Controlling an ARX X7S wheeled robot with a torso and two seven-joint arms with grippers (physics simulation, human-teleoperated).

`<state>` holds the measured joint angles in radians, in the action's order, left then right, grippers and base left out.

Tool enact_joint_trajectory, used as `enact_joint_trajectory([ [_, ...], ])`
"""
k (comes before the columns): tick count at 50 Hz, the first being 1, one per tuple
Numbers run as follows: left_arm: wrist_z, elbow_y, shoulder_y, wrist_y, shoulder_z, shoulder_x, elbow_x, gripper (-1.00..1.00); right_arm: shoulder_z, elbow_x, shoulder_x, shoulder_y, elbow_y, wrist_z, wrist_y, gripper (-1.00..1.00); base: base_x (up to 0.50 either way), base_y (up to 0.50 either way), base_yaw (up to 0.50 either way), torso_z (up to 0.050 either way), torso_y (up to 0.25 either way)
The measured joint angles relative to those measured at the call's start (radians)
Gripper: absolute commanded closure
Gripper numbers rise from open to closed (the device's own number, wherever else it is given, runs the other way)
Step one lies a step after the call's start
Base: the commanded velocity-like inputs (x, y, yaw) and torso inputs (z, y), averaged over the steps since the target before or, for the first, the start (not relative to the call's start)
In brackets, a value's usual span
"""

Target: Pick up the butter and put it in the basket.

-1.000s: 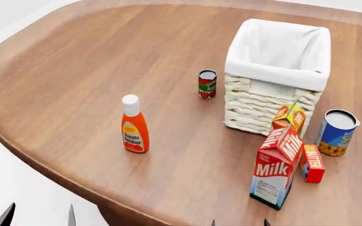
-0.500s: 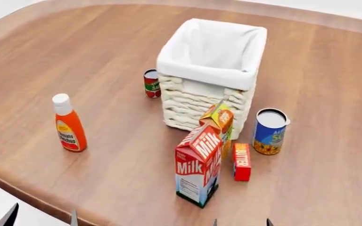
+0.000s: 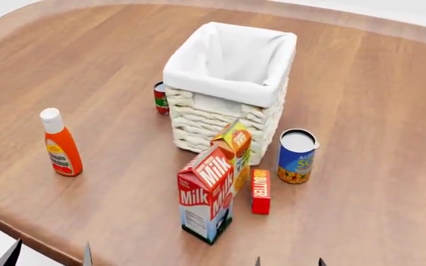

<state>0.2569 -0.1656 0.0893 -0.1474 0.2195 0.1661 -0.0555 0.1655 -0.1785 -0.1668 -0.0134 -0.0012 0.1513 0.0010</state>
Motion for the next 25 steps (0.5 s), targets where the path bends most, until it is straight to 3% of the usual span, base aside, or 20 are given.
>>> enact_joint_trajectory([
  [6, 0.003, 0.007, 0.0, 0.003, 0.005, 0.003, -0.005, -1.0, 0.0, -0.005, -0.004, 0.003, -0.004, 0.006, -0.008, -1.0, 0.17, -0.45, 0.0, 0.0, 0.0],
  [14, 0.006, 0.018, -0.001, 0.011, 0.01, 0.004, -0.013, -1.0, -0.003, -0.007, -0.01, 0.008, -0.013, 0.022, -0.014, -1.0, 0.0, 0.0, 0.0, 0.0, 0.0],
  [25, 0.013, 0.143, 0.001, 0.141, -0.019, 0.018, -0.09, -1.0, 0.007, -0.007, -0.02, 0.013, -0.026, 0.033, -0.006, -1.0, 0.45, 0.17, 0.0, 0.0, 0.0],
])
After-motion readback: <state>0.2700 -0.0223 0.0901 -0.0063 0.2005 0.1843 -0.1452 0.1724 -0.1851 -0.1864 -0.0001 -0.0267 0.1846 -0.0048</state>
